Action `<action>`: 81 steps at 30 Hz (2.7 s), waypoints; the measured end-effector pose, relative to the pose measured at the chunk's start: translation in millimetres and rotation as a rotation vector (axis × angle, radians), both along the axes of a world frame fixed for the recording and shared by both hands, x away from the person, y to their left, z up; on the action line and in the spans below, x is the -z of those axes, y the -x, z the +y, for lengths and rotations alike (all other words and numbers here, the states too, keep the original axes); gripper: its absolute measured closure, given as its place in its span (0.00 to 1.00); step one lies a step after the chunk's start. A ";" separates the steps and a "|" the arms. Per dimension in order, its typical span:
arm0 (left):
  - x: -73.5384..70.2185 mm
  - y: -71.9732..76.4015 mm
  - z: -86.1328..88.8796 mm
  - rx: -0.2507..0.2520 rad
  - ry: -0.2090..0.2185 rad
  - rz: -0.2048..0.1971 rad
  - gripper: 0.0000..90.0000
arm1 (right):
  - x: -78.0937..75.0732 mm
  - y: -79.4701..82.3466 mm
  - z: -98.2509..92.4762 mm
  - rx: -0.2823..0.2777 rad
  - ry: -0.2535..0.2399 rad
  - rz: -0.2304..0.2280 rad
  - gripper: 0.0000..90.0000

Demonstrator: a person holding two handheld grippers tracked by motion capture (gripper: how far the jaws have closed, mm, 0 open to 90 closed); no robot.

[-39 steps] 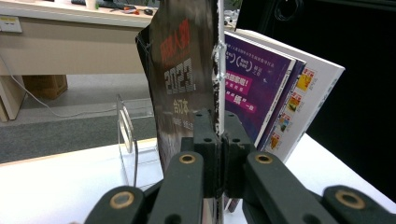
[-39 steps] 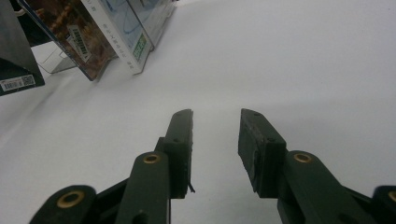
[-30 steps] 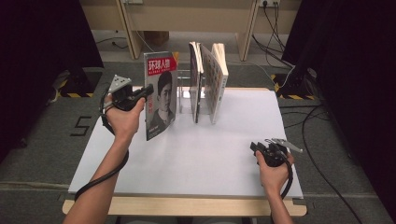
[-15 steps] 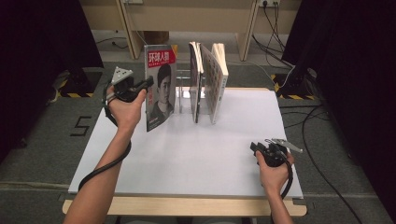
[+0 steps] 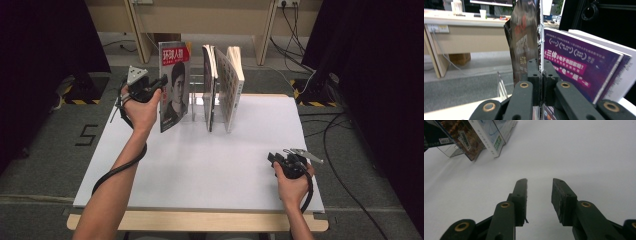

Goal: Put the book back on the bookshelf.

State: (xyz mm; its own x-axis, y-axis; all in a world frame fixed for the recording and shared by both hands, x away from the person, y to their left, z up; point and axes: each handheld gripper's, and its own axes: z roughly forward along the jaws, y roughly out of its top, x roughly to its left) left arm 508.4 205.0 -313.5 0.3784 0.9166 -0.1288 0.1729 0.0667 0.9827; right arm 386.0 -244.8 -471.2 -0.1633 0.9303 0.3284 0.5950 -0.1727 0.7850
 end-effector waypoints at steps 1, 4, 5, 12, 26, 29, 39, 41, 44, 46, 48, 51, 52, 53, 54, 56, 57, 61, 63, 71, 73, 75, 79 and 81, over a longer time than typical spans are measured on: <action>1.3 -2.2 -0.6 -0.005 -0.003 -0.009 0.97 | 0.0 0.0 0.3 0.000 -0.001 0.002 0.73; 8.5 -7.3 -1.8 -0.021 -0.010 -0.027 0.96 | 0.1 0.1 0.7 0.000 0.001 -0.001 0.73; 11.6 -8.3 -2.0 -0.028 -0.019 -0.027 0.96 | 0.2 0.2 0.5 -0.001 0.001 0.001 0.73; 32.2 -3.0 6.2 -0.055 -0.053 -0.040 0.96 | 0.8 0.0 -0.5 -0.005 0.007 -0.004 0.73; 66.9 44.5 30.6 -0.075 -0.073 -0.029 0.95 | -0.5 1.4 3.3 -0.010 0.005 0.000 0.73; 75.2 51.0 35.5 -0.070 -0.054 -0.008 0.94 | -0.6 1.5 3.3 -0.010 0.006 0.003 0.72; 88.5 64.5 37.4 -0.057 -0.013 0.023 0.93 | -1.0 2.2 1.7 -0.006 0.005 0.003 0.72; 90.8 65.5 38.6 -0.058 0.002 0.034 0.92 | -0.9 1.9 1.5 -0.008 0.009 0.001 0.72; 93.3 67.8 39.9 -0.057 0.014 0.038 0.92 | -0.8 1.9 1.5 -0.008 0.008 0.001 0.72; 93.0 69.1 39.9 -0.055 0.016 0.034 0.91 | -0.6 1.8 1.1 -0.008 0.008 0.003 0.72; 90.8 69.4 40.3 -0.051 0.025 0.029 0.90 | -0.3 1.7 0.8 -0.007 0.010 0.004 0.72; 85.7 68.6 41.6 -0.052 0.041 0.020 0.88 | -0.4 1.9 1.7 -0.007 0.005 0.007 0.72; 83.6 68.3 42.0 -0.053 0.048 0.015 0.86 | -0.6 2.0 1.7 -0.007 0.005 0.008 0.72; 81.5 68.0 42.3 -0.053 0.052 0.011 0.85 | -0.7 2.1 1.6 -0.006 0.004 0.007 0.72; 79.3 67.5 42.6 -0.051 0.049 0.008 0.84 | -0.7 2.0 1.3 -0.007 0.006 0.005 0.72; 74.4 66.5 42.5 -0.049 0.051 -0.004 0.84 | -0.6 1.8 0.9 -0.005 0.006 0.004 0.72; 72.6 66.1 42.6 -0.049 0.053 -0.007 0.83 | -0.3 1.6 0.8 -0.004 0.007 0.005 0.72; 62.5 62.0 43.0 -0.056 0.075 -0.018 0.80 | -0.2 1.6 0.9 -0.007 0.006 0.008 0.71; 57.9 59.7 43.3 -0.057 0.085 -0.020 0.79 | -0.3 1.7 1.0 -0.007 0.006 0.006 0.71; 46.1 47.5 43.2 -0.053 0.093 0.016 0.77 | -0.2 1.7 0.3 -0.005 0.001 0.009 0.71; 45.5 46.5 42.9 -0.050 0.091 0.022 0.79 | 0.0 1.5 -0.1 -0.006 0.001 0.010 0.71; 45.4 46.2 42.8 -0.047 0.082 0.025 0.82 | 0.7 1.1 -0.6 -0.008 0.003 0.012 0.71; 46.6 45.5 41.3 -0.041 0.049 0.040 0.88 | 1.7 0.8 0.6 -0.006 -0.001 0.019 0.71; 47.9 45.2 40.1 -0.043 0.041 0.045 0.90 | 1.2 1.2 1.4 -0.004 -0.009 0.023 0.71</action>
State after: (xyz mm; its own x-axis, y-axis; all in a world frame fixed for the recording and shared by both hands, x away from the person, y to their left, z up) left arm 463.1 245.1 -361.4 0.3323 0.9254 -0.1820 0.2127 0.1145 0.9704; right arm 384.8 -243.4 -472.3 -0.1588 0.9266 0.3409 0.6136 -0.1779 0.7693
